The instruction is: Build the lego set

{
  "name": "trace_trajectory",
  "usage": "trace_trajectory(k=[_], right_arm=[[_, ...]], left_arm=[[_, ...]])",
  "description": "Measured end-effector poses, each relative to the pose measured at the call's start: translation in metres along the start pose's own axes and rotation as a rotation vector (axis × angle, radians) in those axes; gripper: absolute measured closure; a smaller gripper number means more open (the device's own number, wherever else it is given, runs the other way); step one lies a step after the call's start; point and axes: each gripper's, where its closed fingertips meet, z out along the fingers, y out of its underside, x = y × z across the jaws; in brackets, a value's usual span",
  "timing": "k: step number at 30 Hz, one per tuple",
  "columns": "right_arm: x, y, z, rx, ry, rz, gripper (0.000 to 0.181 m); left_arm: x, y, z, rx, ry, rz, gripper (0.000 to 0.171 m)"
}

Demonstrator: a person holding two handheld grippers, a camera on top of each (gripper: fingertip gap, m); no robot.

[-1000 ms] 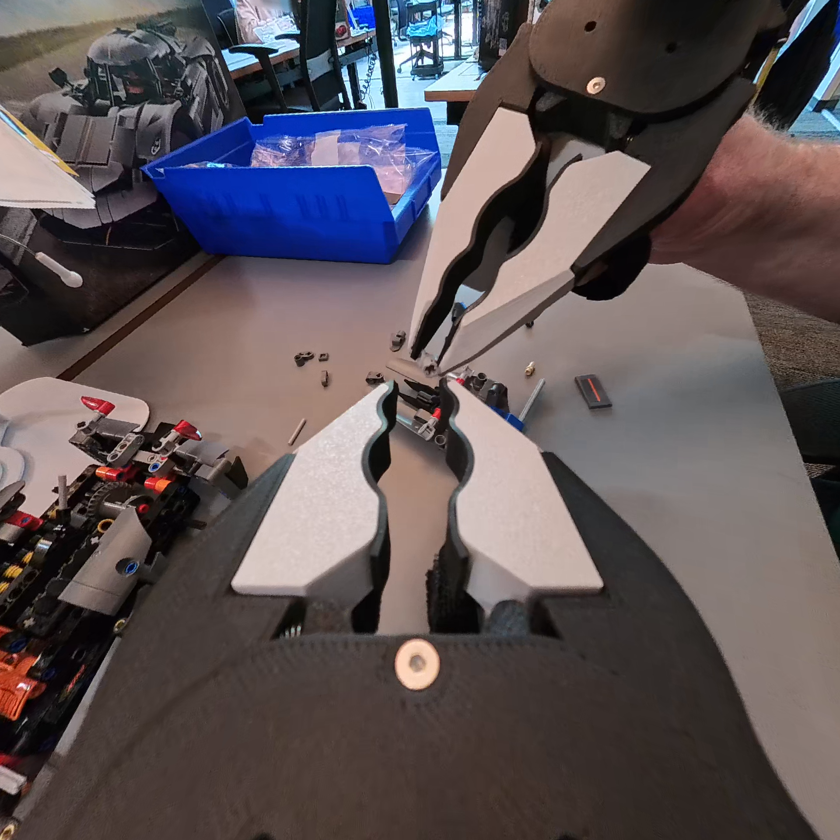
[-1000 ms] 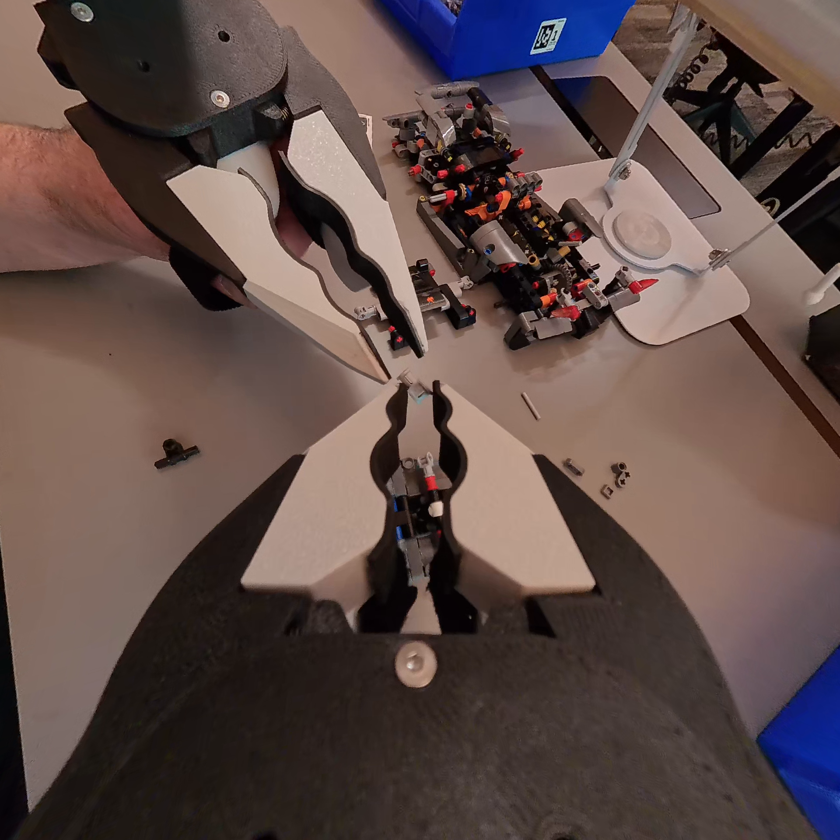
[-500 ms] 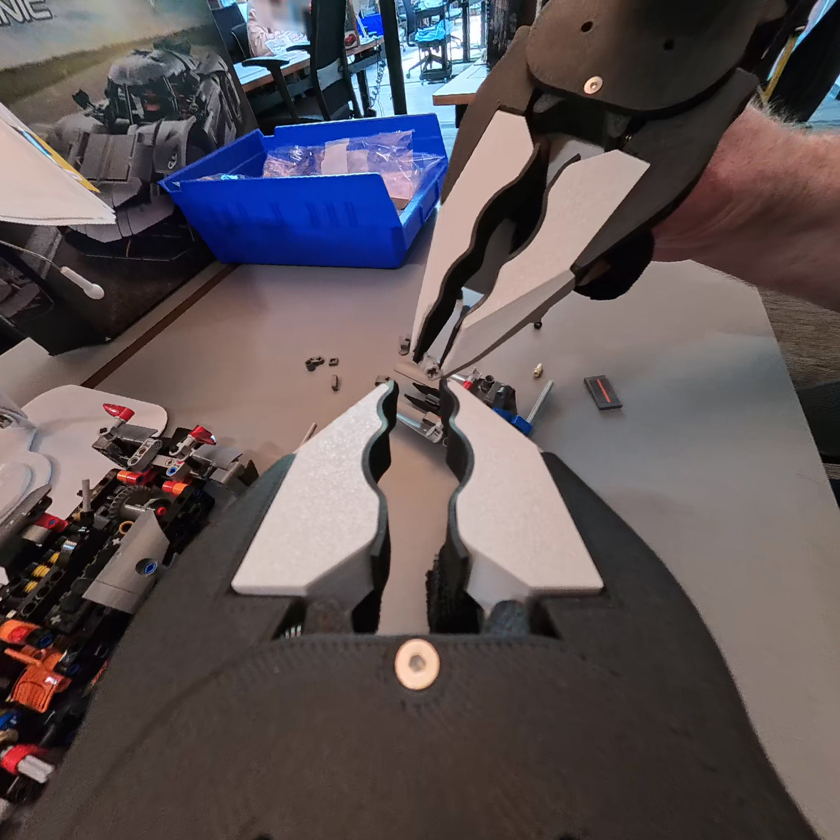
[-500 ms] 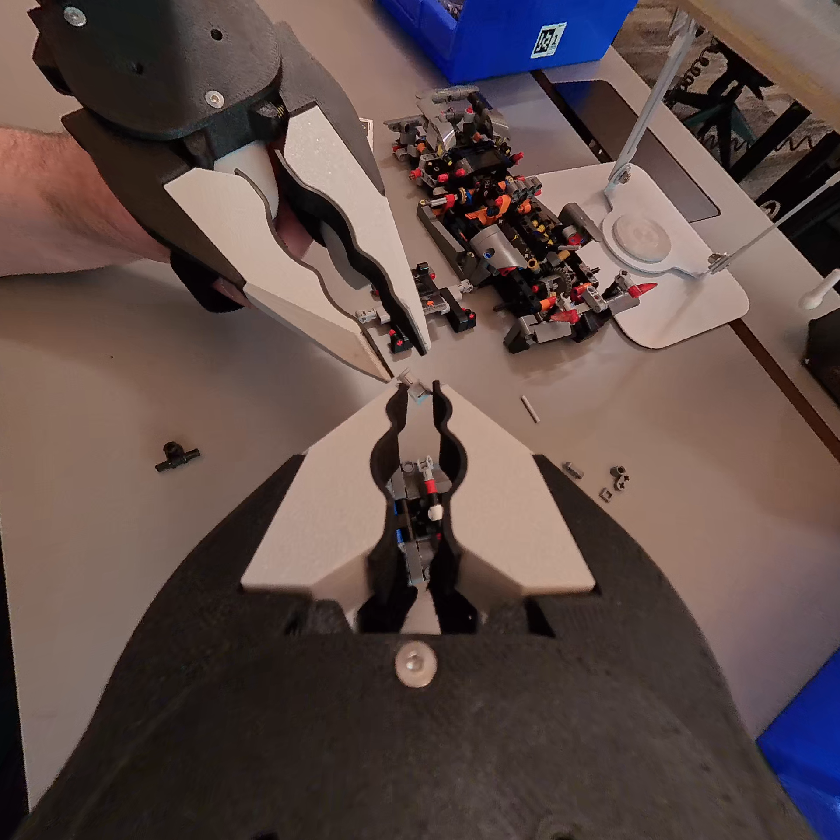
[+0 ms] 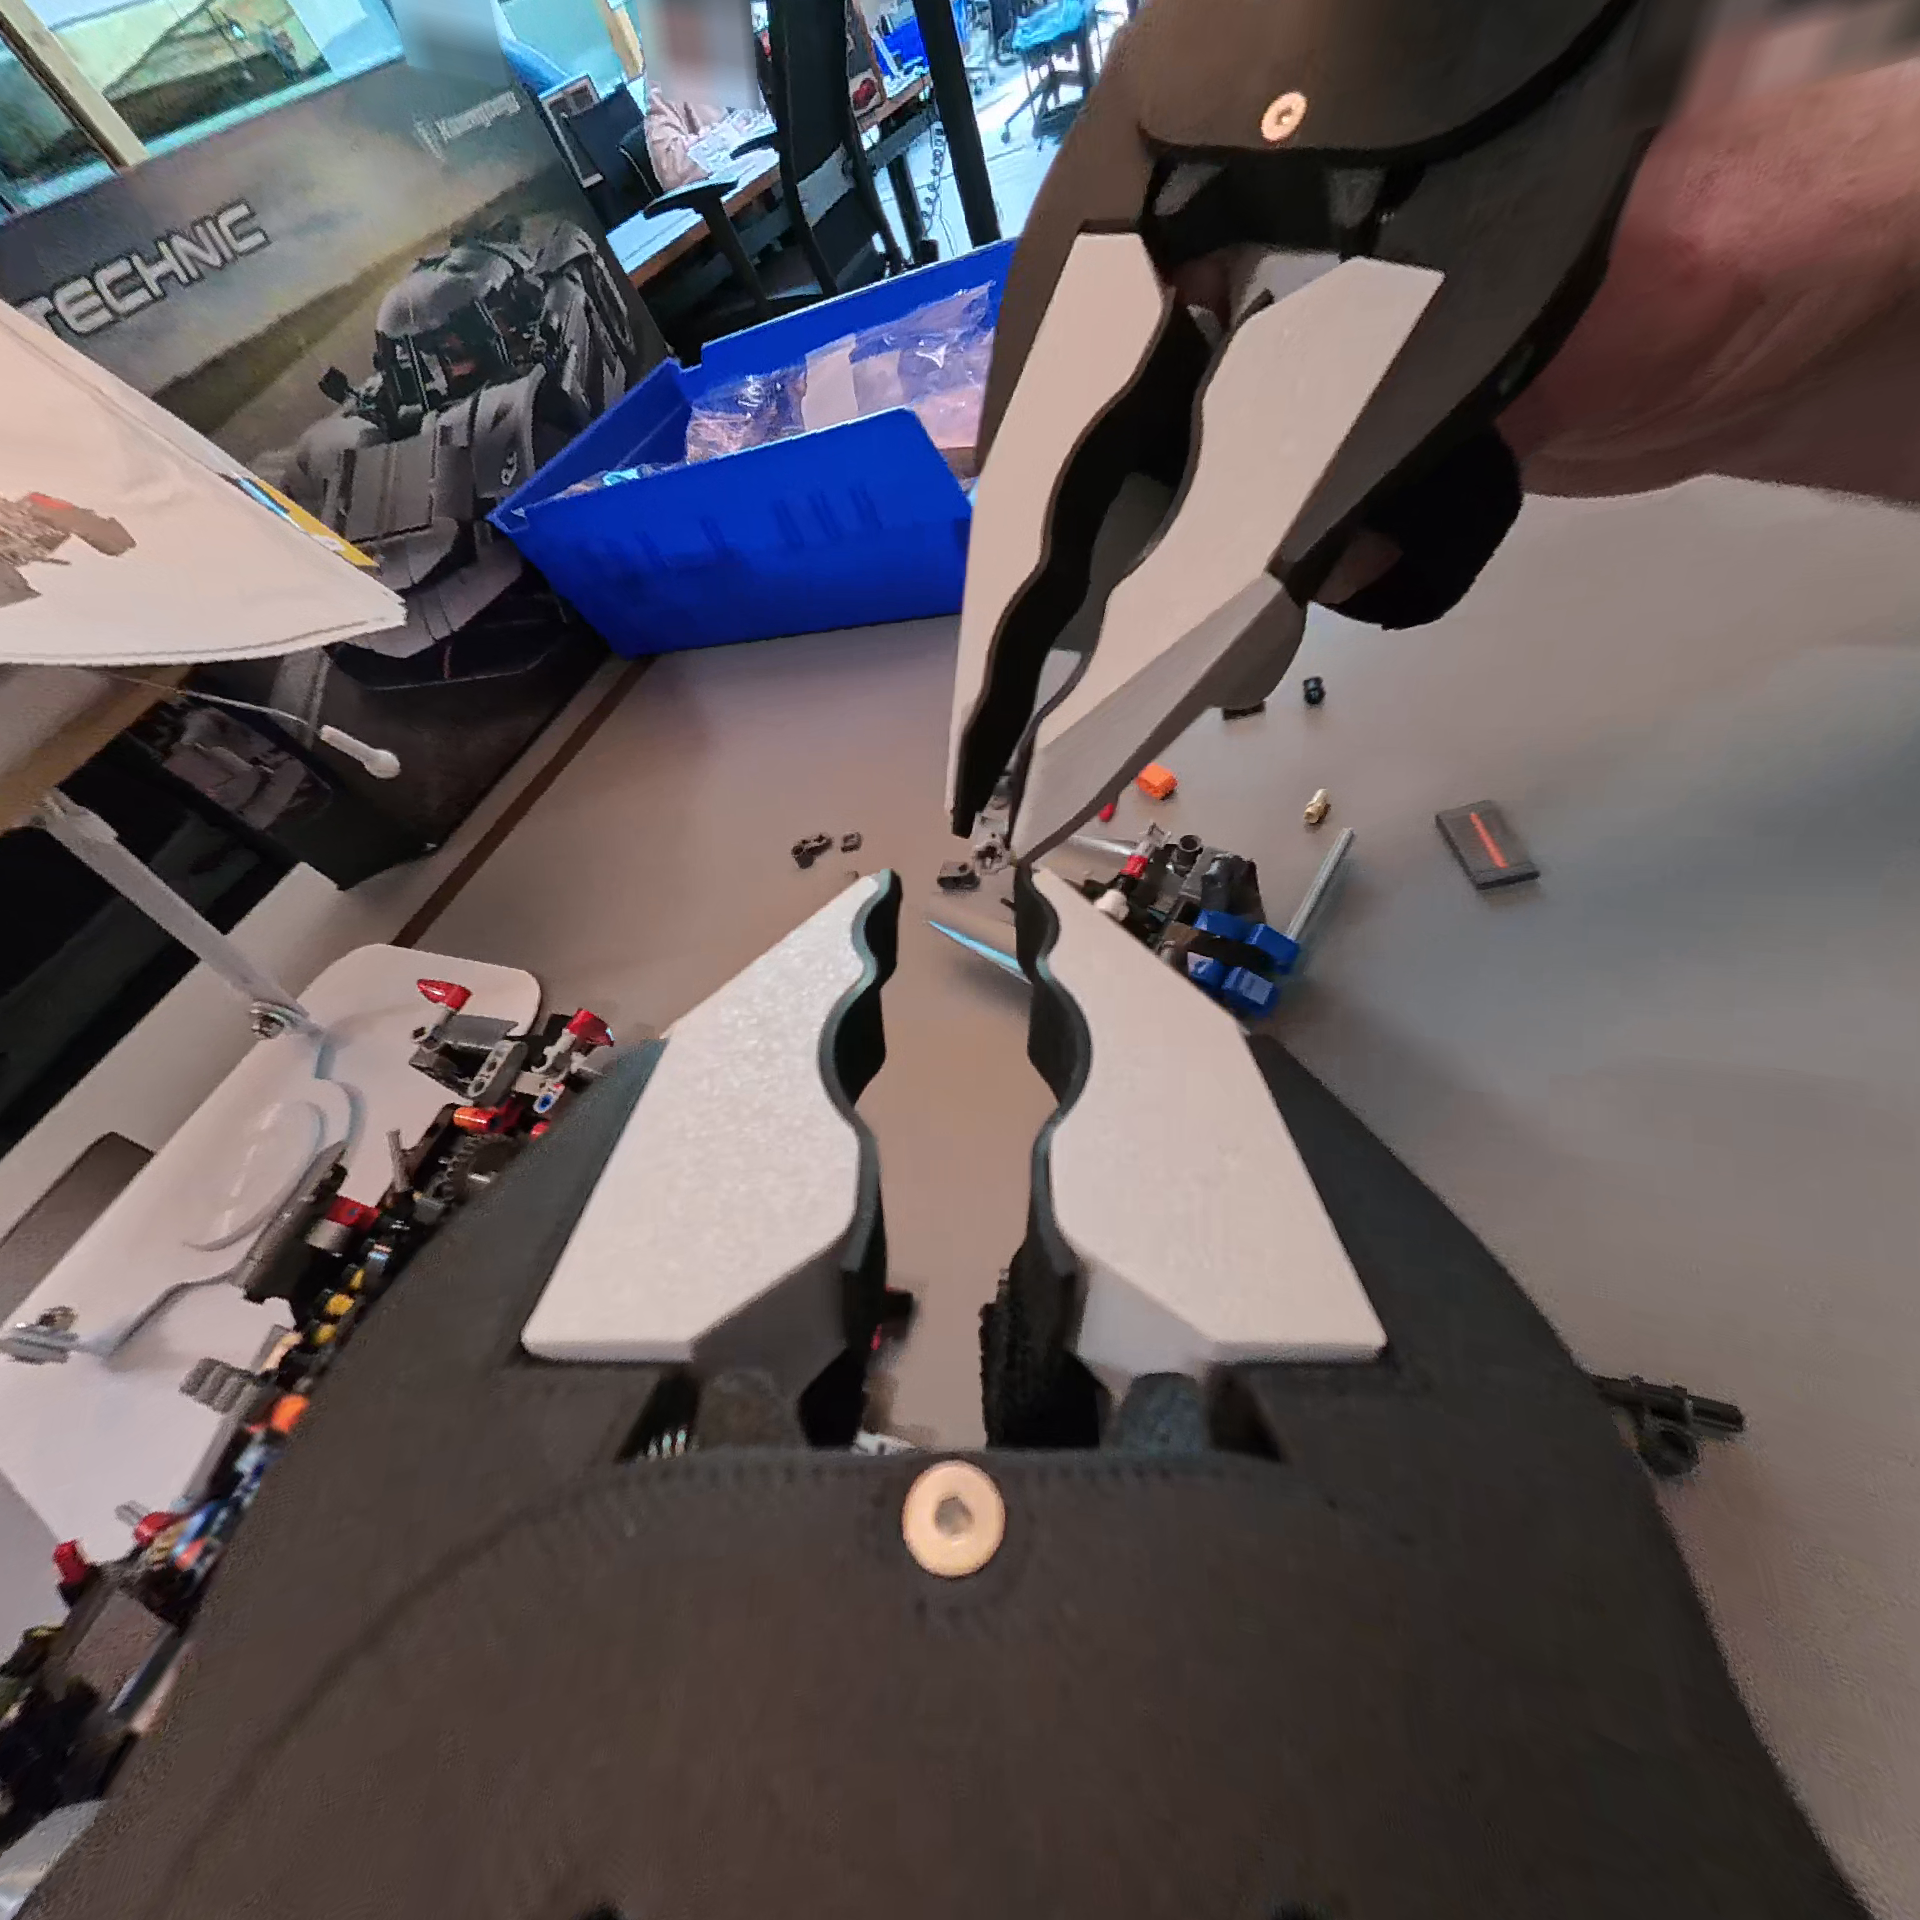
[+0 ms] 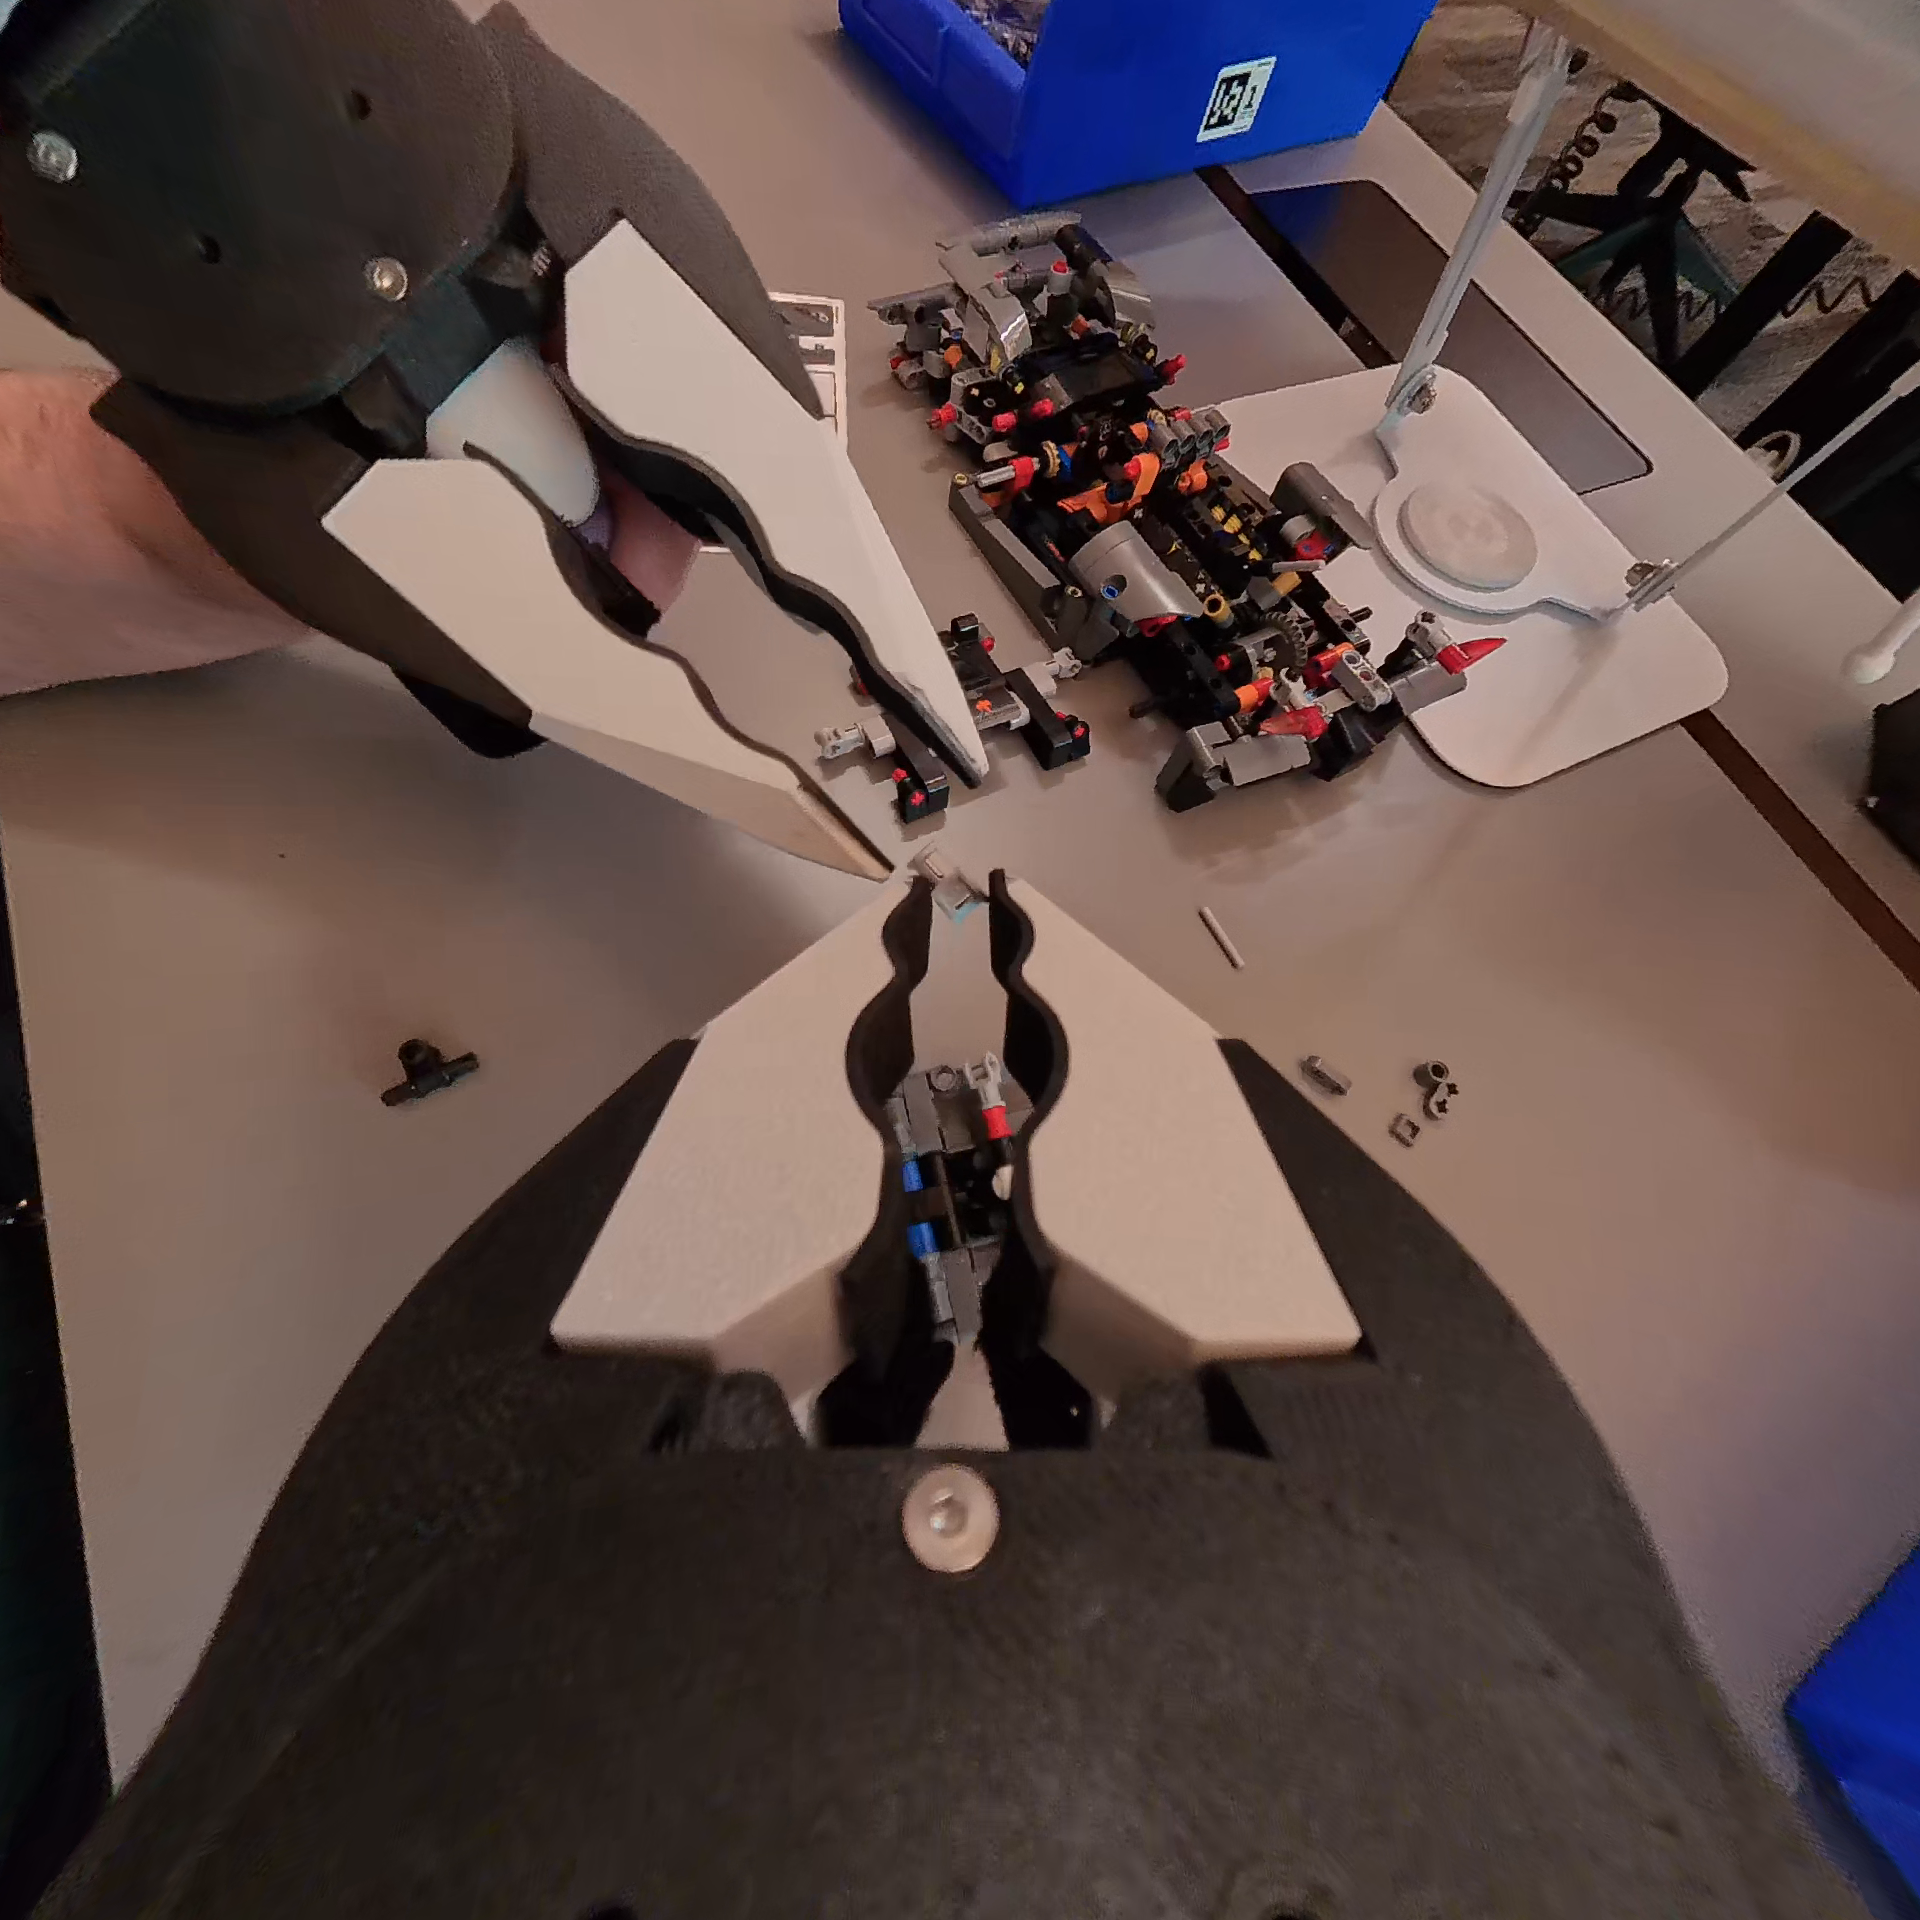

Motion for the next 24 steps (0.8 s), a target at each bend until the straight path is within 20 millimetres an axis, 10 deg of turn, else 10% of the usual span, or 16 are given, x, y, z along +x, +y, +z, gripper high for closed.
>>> trace_trajectory(k=[24], right_arm=[[-0.007, 0.003, -0.002, -0.027, 0.029, -0.145, 0.172]], left_arm=[[0.015, 0.000, 0.004, -0.039, 0.002, 0.202, 0.163]])
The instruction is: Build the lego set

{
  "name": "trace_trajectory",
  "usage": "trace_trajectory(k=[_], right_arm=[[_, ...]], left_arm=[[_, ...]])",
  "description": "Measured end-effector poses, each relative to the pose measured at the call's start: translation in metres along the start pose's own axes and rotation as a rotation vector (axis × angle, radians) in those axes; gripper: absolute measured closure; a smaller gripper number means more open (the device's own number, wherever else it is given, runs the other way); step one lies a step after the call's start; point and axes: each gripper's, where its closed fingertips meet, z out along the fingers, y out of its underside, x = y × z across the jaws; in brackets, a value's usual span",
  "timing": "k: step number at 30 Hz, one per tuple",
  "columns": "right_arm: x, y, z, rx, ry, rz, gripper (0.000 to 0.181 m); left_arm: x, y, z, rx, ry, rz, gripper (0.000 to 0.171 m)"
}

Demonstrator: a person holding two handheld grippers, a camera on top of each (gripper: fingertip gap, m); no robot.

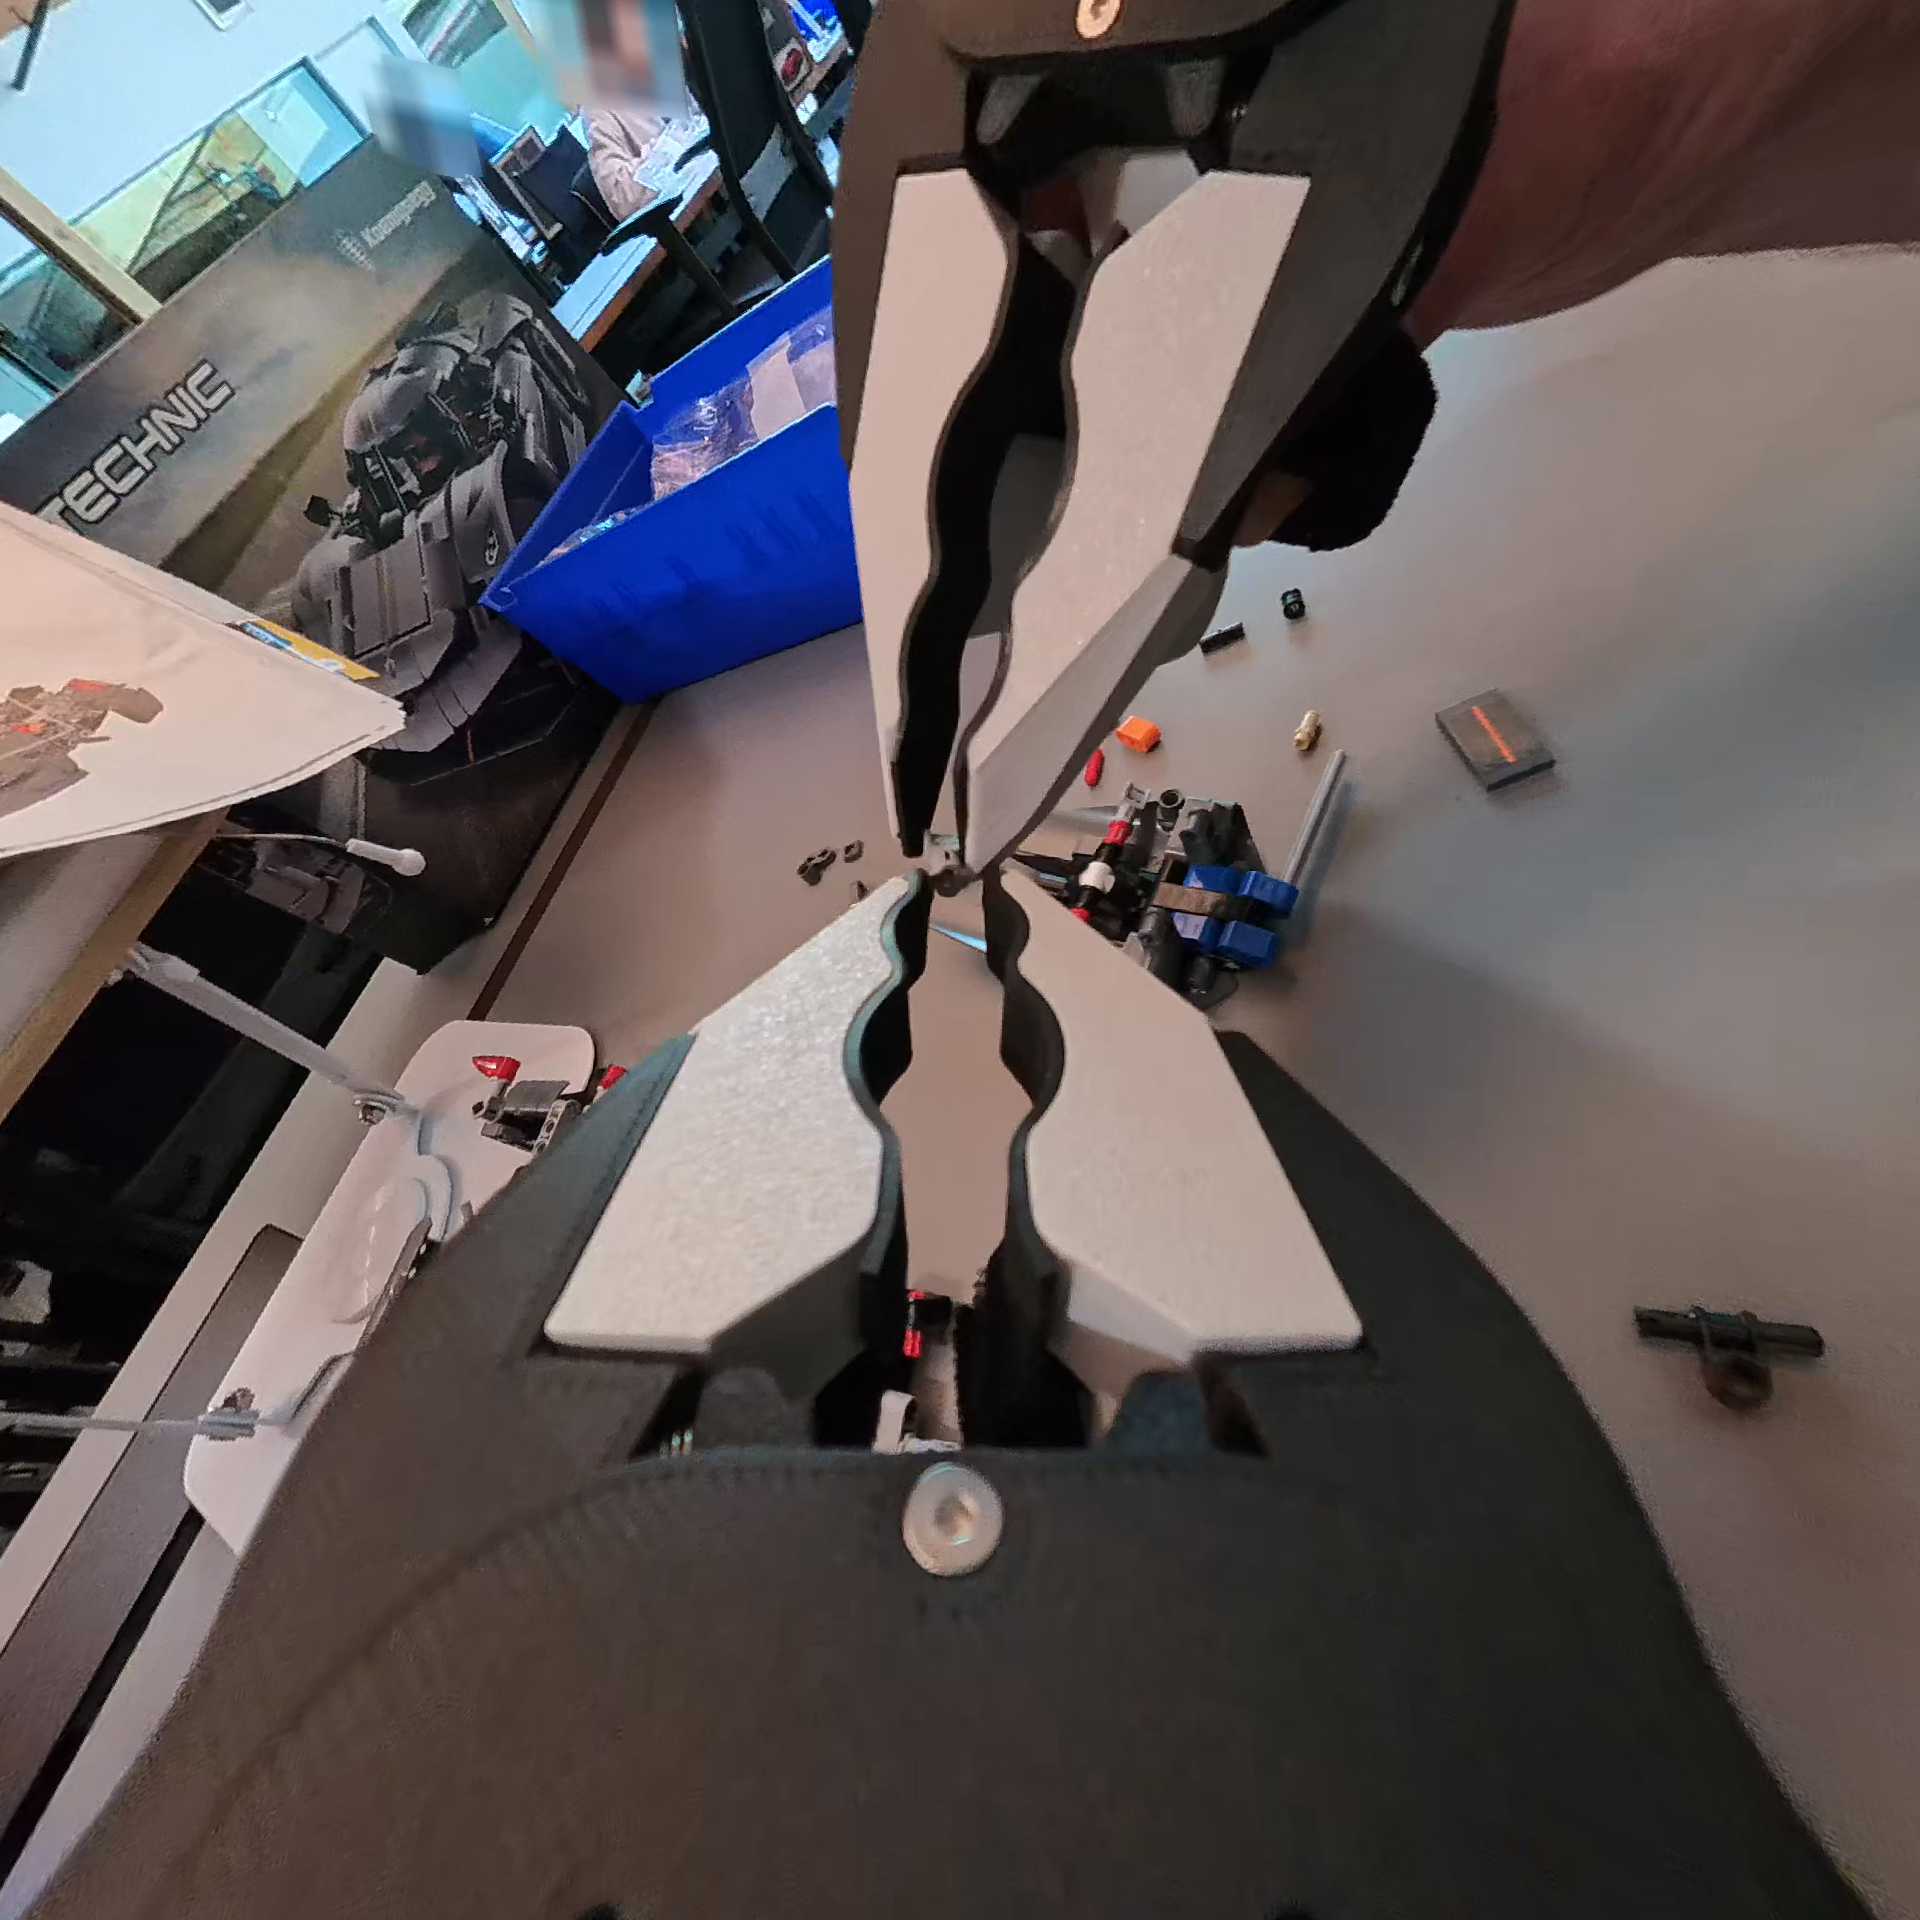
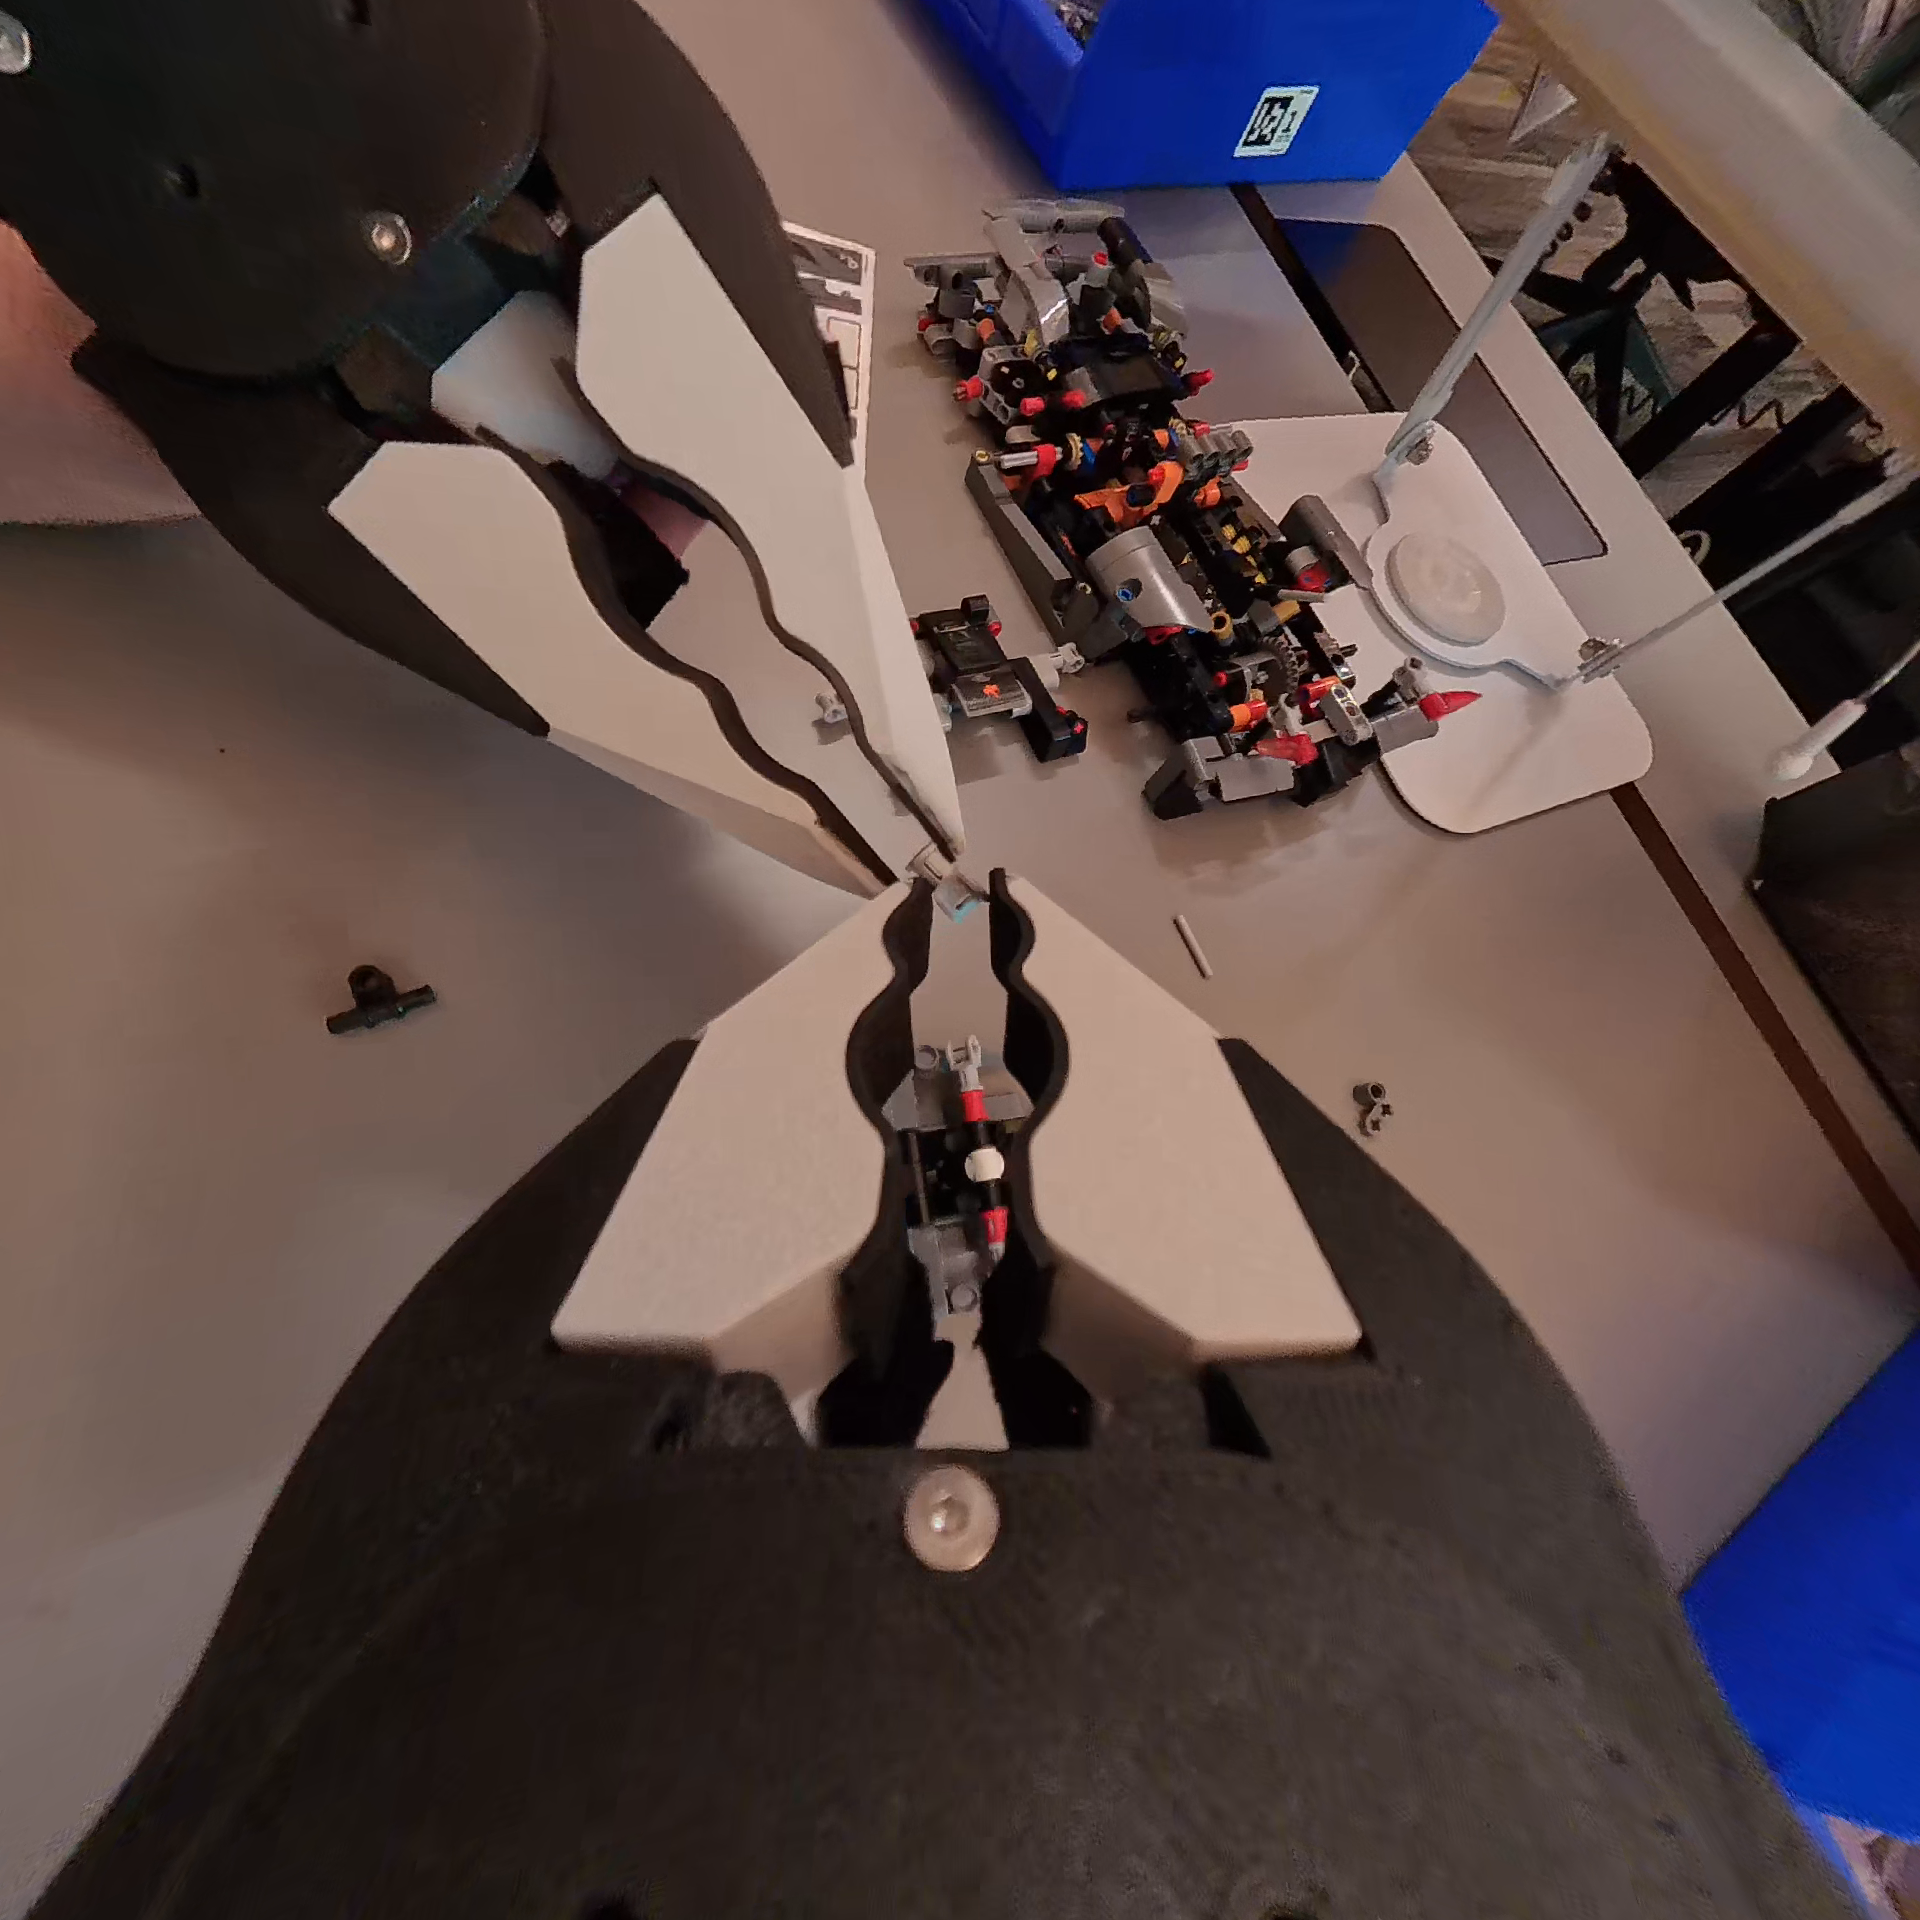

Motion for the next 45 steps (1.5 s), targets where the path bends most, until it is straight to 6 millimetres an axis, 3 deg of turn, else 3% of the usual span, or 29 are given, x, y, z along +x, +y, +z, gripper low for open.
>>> trace_trajectory(k=[14, 30, 41, 45], right_arm=[[-0.014, 0.010, -0.003, -0.083, -0.018, -0.212, 0.173], [-0.035, 0.024, -0.016, -0.086, -0.270, -0.218, 0.174], [-0.040, 0.029, -0.015, -0.091, -0.291, -0.180, 0.175], [-0.040, 0.031, -0.014, -0.097, -0.283, -0.174, 0.175]], left_arm=[[0.018, 0.003, 0.000, -0.018, 0.084, 0.087, 0.166], [0.043, -0.005, -0.003, 0.038, 0.245, 0.051, 0.167], [0.048, -0.008, -0.001, 0.063, 0.295, -0.008, 0.161], [0.047, -0.006, 0.001, 0.051, 0.283, -0.002, 0.166]])
